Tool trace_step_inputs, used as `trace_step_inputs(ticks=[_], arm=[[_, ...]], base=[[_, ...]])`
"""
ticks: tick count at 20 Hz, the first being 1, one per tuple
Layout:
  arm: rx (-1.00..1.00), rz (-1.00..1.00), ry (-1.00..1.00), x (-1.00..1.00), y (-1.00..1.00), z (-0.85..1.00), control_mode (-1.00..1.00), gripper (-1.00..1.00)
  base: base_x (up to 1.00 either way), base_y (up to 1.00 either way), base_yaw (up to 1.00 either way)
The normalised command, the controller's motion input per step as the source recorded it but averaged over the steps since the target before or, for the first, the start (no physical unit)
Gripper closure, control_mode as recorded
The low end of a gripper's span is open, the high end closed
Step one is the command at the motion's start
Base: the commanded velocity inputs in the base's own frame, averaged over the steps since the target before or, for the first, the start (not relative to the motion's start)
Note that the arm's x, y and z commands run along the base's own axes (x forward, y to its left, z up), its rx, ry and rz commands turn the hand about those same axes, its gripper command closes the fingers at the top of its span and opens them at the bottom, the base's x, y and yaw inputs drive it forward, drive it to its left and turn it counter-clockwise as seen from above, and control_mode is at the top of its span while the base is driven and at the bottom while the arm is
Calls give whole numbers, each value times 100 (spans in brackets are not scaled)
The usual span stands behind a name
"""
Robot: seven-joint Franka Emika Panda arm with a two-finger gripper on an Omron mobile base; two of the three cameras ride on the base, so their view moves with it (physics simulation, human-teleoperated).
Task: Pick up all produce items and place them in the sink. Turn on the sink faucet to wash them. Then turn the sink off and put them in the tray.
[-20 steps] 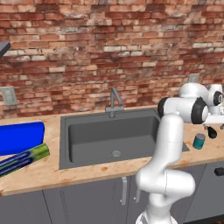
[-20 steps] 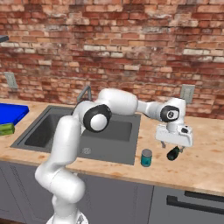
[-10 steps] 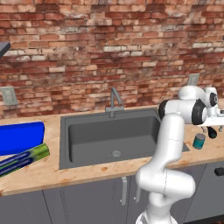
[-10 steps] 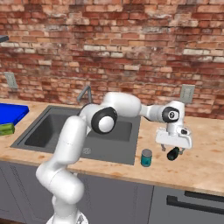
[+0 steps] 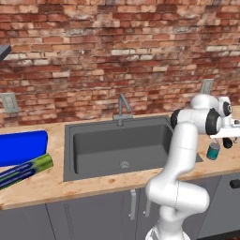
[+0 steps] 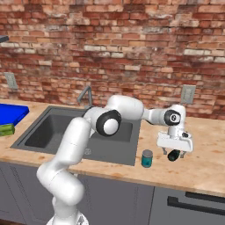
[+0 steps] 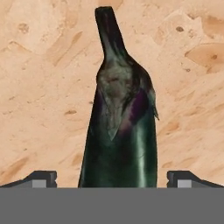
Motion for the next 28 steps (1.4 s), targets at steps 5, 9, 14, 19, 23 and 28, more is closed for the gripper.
trace_step_inputs(ticks=[5, 9, 14, 19, 23, 28], arm=[[-6, 0, 7, 1, 0, -22, -100, 100], [0, 0, -1, -3, 0, 0, -100, 100], [0, 0, -6, -28, 2, 26, -100, 100], [0, 0, -11, -16, 40, 65, -100, 100], [0, 0, -13, 0, 88, 64, -100, 100], [0, 0, -9, 1, 98, 47, -100, 100]], base=[[0, 0, 0], [0, 0, 0], [0, 0, 0], [0, 0, 0], [0, 0, 0], [0, 0, 0]])
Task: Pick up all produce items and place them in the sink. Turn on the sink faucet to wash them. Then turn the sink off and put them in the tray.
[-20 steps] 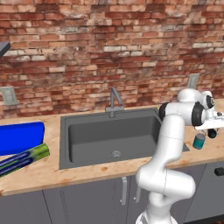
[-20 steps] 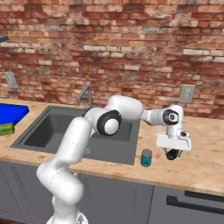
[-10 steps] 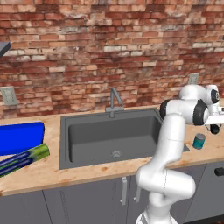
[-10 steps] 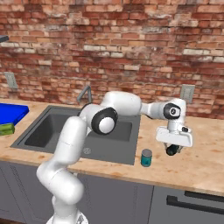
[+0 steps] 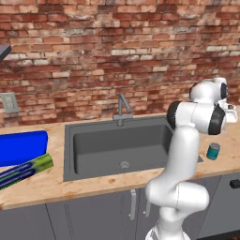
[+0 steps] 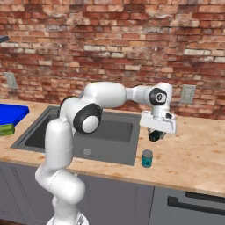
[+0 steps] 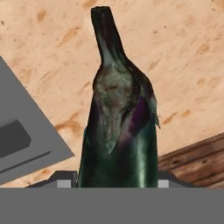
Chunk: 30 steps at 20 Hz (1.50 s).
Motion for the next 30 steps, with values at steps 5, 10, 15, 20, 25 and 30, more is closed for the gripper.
trace_step_inputs(ticks=[5, 10, 15, 20, 25, 30], arm=[[0, 2, -5, 3, 98, 27, -100, 100], [0, 6, -4, 2, 96, 8, -100, 100], [0, 9, -5, 7, 94, 0, -100, 100], [0, 11, -7, 15, 82, 0, -100, 100], [2, 7, -3, 37, 60, -11, -100, 100], [1, 7, 6, 26, 2, -35, -100, 100]], base=[[0, 0, 0], [0, 0, 0], [0, 0, 0], [0, 0, 0], [0, 0, 0], [0, 0, 0]])
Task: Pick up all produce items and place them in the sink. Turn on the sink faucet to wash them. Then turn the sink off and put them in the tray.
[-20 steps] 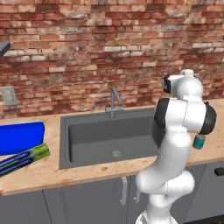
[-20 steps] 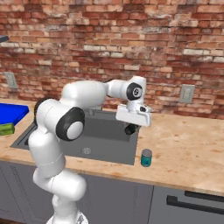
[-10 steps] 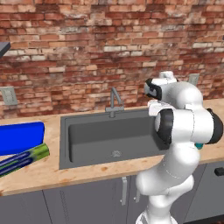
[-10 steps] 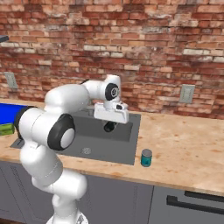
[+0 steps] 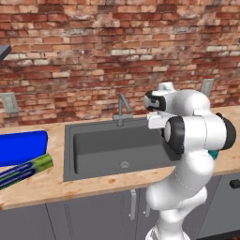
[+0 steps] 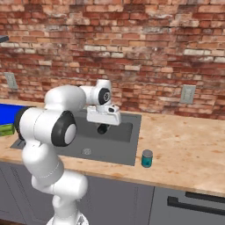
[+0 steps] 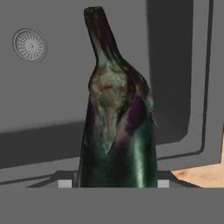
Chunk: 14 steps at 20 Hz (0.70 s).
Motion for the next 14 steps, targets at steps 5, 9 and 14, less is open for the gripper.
trace_step_inputs(ticks=[5, 9, 14], arm=[[1, 4, 0, 28, 0, -38, -100, 100], [7, 5, 0, 20, 0, -25, -100, 100], [5, 6, 1, 13, 0, -34, -100, 100]], base=[[0, 0, 0], [0, 0, 0], [0, 0, 0]])
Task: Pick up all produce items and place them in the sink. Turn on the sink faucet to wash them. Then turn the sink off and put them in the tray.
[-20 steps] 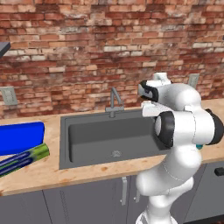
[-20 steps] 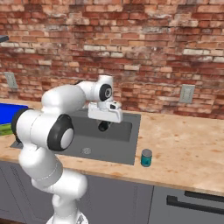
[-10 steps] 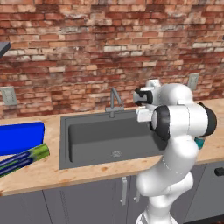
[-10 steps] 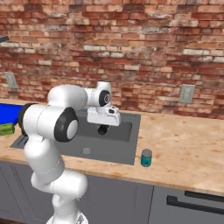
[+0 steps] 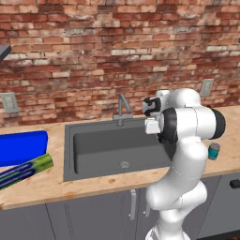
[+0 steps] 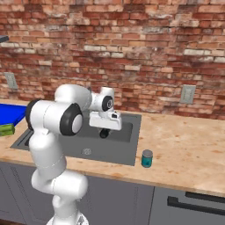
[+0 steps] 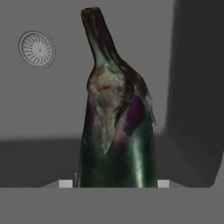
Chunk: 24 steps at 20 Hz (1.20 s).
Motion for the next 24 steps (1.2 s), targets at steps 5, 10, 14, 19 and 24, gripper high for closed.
trace_step_inputs(ticks=[5, 10, 14, 19, 24], arm=[[5, 6, 0, 16, 0, -44, -100, 100], [5, 6, 0, 23, 0, -36, -100, 100], [4, 6, 0, 27, 0, -33, -100, 100], [3, 6, 0, 23, 0, -33, -100, 100], [2, 6, 0, 16, 0, -34, -100, 100]], base=[[0, 0, 0], [0, 0, 0], [0, 0, 0], [0, 0, 0], [0, 0, 0]])
